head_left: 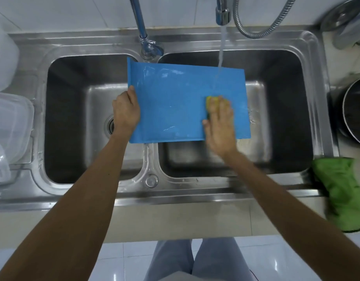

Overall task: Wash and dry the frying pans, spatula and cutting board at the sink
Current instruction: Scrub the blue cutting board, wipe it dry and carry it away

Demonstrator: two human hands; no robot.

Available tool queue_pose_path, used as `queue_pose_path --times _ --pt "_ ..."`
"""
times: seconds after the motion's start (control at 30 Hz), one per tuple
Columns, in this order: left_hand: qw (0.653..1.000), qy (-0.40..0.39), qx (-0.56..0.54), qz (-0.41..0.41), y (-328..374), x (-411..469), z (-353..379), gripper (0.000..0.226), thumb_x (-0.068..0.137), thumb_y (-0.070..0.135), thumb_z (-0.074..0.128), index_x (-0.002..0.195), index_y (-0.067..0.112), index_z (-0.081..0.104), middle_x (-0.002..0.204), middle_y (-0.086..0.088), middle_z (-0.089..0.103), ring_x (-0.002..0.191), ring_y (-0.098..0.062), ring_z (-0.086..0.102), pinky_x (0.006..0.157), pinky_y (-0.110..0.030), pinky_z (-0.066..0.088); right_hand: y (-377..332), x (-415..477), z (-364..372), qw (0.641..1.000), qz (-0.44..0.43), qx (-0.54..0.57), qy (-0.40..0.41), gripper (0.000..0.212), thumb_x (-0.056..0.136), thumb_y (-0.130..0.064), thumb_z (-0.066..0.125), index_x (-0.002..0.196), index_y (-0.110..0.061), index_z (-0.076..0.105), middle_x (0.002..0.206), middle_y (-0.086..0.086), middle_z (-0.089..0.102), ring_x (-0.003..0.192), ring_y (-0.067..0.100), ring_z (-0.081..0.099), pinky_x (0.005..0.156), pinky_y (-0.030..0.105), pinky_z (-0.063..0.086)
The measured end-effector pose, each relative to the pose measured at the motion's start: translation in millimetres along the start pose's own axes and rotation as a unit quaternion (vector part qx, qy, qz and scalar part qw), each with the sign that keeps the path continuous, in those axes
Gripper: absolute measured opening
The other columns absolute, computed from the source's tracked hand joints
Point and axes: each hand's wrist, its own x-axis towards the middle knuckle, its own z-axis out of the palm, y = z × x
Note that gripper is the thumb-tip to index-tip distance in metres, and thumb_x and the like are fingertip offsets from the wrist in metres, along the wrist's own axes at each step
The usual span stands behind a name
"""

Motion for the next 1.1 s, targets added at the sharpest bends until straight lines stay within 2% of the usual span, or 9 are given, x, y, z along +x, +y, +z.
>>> queue_pose_path --times 0.1,0.17,0.3,0.43,0.53,0.67,0.83,1.0,1.1 --pt "1.0 -0.011 0.011 -0.015 3.8 -1.6 -1.6 0.05 0.11 0.032 0.026 0.065 0.013 0.039 0.063 0.002 0.042 0.054 -0.007 0.037 0.048 -0.01 0.036 -28.7 -37.7 10.5 0.993 -0.108 -0.002 -0.043 0.059 0.107 -0.029 0.036 0.162 -0.021 0.014 0.169 0.008 0.011 0.156 0.035 0.006 0.124 0.057 0.011" --pt "1.0 -0.008 0.015 -0.018 1.0 -1.0 -1.9 0.05 0.11 0.032 0.026 0.072 0.006 0.045 0.063 0.002 0.043 0.055 -0.008 0.038 0.048 -0.016 0.033 -18.0 -38.6 3.8 0.994 -0.108 -0.005 -0.021 0.057 0.107 -0.027 0.037 0.161 -0.023 0.019 0.168 0.006 0.017 0.155 0.033 0.012 0.123 0.058 0.014" --pt "1.0 -0.007 0.01 -0.026 -5.4 2.1 -0.6 0.05 0.109 0.033 0.026 0.073 0.004 0.044 0.062 0.003 0.04 0.055 -0.009 0.036 0.055 -0.029 0.022 42.4 -14.3 -21.6 0.992 0.11 -0.043 0.048 0.057 0.104 -0.03 0.033 0.159 -0.015 0.027 0.162 0.014 0.03 0.146 0.038 0.031 0.117 0.056 0.026" --pt "0.999 0.002 -0.009 -0.042 -5.8 -0.5 -1.1 0.053 0.108 0.039 0.03 0.064 0.012 0.034 0.061 0.003 0.037 0.055 -0.009 0.032 0.051 -0.032 0.023 66.9 25.8 -47.4 0.962 0.264 0.055 0.039 0.058 0.102 -0.032 0.037 0.155 -0.01 0.03 0.143 0.024 0.047 0.124 0.046 0.05 0.099 0.055 0.045" --pt "0.997 0.012 -0.029 -0.064 -8.5 -1.2 0.9 0.056 0.108 0.044 0.027 0.07 0.006 0.044 0.062 0.002 0.041 0.055 -0.008 0.035 0.048 -0.023 0.027 61.9 59.6 -70.6 0.949 0.309 0.064 0.013 0.046 0.103 -0.034 0.04 0.142 -0.011 0.043 0.127 0.023 0.058 0.114 0.046 0.057 0.091 0.05 0.046" --pt "0.997 0.018 -0.033 -0.061 -7.7 -1.7 0.2 0.056 0.108 0.043 0.027 0.063 0.011 0.036 0.061 0.002 0.039 0.054 -0.008 0.033 0.047 -0.02 0.026 55.1 101.4 -94.9 0.916 0.382 0.107 -0.056 0.05 0.101 -0.037 0.04 0.149 -0.021 0.043 0.148 0.015 0.048 0.131 0.038 0.05 0.106 0.045 0.044" --pt "0.995 0.033 -0.089 -0.035 -1.0 -9.3 -6.8 0.053 0.108 0.038 0.035 0.06 0.018 0.027 0.056 0.004 0.03 0.05 -0.005 0.026 0.045 -0.019 0.02 59.4 110.6 -113.9 0.84 0.459 0.275 -0.089 0.046 0.086 -0.02 0.058 0.132 -0.016 0.057 0.131 0.006 0.054 0.11 0.033 0.058 0.057 0.039 0.057" --pt "0.981 0.046 -0.188 0.004 9.6 -30.4 -31.6 0.05 0.104 0.024 0.049 0.057 0.018 0.032 0.057 0.007 0.03 0.05 0.002 0.026 0.048 -0.02 0.021 54.1 85.1 -150.4 0.779 0.454 0.424 -0.088 0.037 0.082 -0.036 0.06 0.118 -0.03 0.067 0.126 0.002 0.063 0.102 0.029 0.063 0.062 0.05 0.059" --pt "0.975 0.017 -0.222 -0.012 5.9 -33.3 -47.8 0.047 0.099 0.034 0.052 0.058 0.011 0.041 0.062 0.003 0.037 0.063 -0.009 0.034 0.058 -0.028 0.026 47.9 68.2 -175.7 0.752 0.443 0.482 -0.074 0.028 0.086 -0.032 0.057 0.111 -0.029 0.07 0.123 0.001 0.068 0.108 0.028 0.067 0.068 0.052 0.06"
